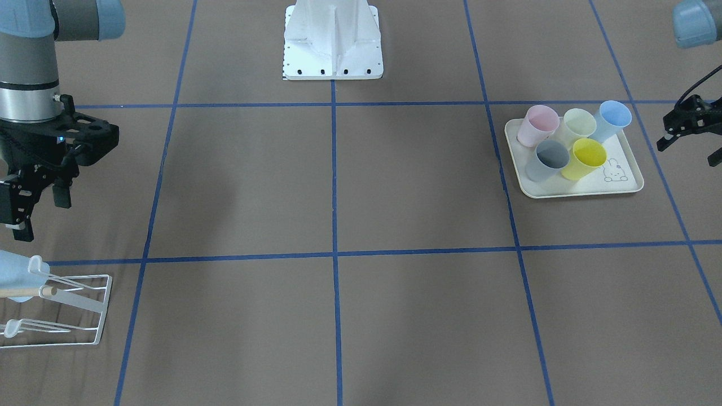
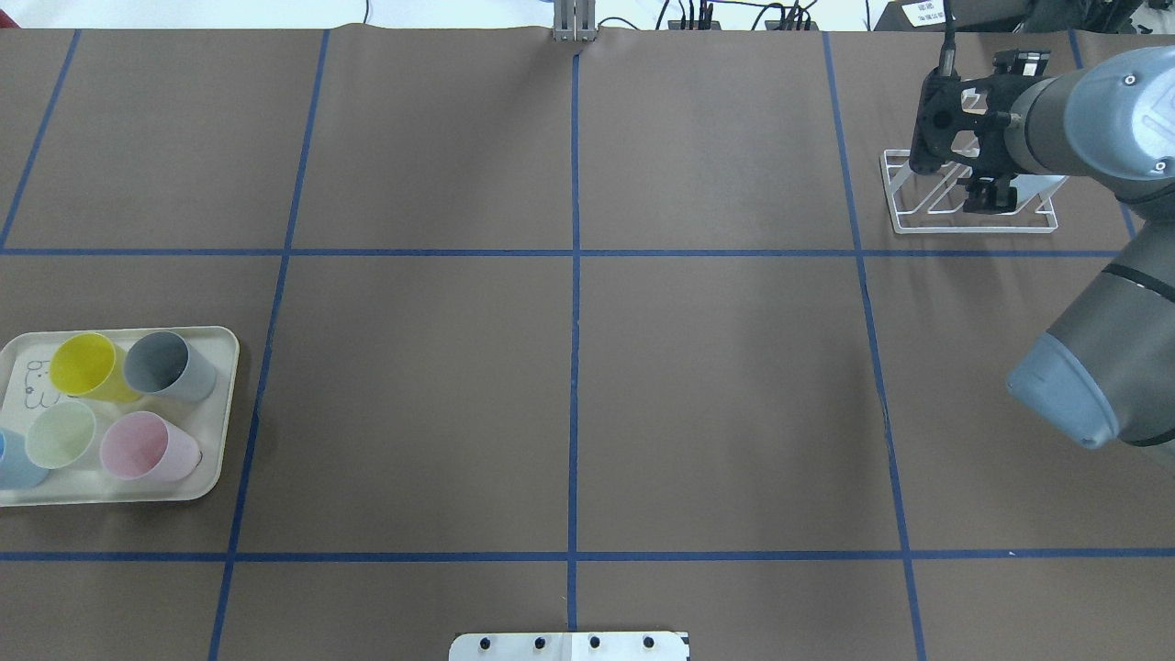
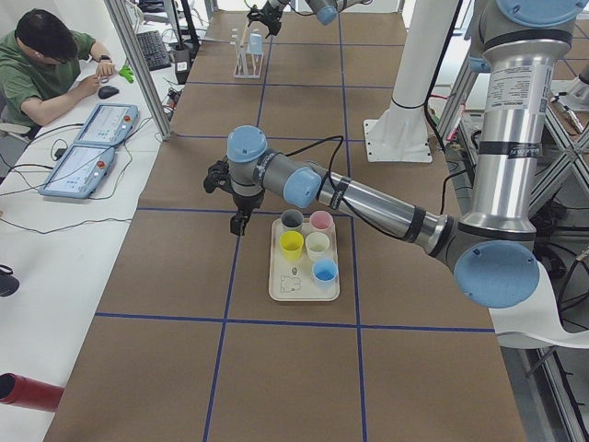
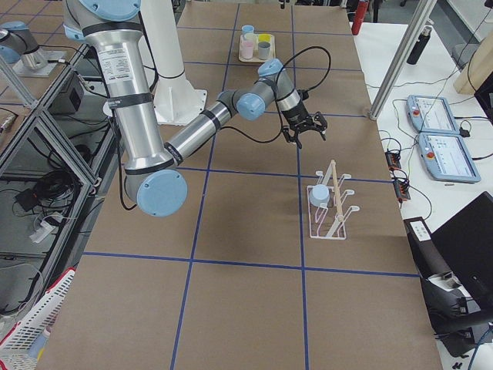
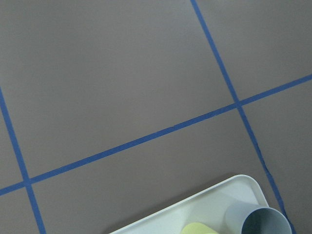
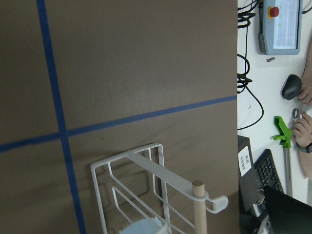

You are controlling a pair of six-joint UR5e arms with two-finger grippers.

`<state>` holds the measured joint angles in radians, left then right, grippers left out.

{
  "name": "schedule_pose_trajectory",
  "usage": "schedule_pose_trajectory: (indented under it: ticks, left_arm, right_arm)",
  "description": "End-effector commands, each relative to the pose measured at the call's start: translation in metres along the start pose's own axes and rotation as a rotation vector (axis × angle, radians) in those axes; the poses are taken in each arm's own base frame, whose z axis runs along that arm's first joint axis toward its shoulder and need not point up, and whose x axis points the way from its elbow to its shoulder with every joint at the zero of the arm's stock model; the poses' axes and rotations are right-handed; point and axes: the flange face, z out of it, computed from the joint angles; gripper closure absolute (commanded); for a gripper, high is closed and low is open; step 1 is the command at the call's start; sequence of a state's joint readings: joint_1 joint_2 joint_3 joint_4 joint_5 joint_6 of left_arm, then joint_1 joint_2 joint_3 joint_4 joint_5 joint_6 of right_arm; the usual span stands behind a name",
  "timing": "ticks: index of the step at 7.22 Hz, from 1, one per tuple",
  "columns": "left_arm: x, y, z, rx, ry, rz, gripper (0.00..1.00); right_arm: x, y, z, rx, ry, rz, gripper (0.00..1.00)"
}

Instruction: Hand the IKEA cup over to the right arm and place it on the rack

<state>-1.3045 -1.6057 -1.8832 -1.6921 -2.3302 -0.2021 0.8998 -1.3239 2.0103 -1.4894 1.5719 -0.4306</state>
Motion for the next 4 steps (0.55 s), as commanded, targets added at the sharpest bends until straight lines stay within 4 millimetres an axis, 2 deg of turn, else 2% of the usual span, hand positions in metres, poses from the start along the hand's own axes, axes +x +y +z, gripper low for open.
schedule_pose_trajectory:
  ticks: [1, 2, 4]
  left_arm:
    - [0.008, 0.034, 0.041, 0.008, -0.015, -0.032, 0.00]
    - [0.017, 0.048, 0.057, 0.024, -0.010, -0.058, 0.00]
    - [0.038, 0.064, 0.098, -0.010, -0.065, -0.064, 0.00]
  right_arm:
    - [-0.006, -0.016, -0.033, 0.095, -0.085, 0.453, 0.00]
    - [-0.006, -0.042, -0.044, 0.136, -0.134, 0.581, 0.00]
    - [-0.007, -0.067, -0.058, 0.171, -0.219, 0.756, 0.00]
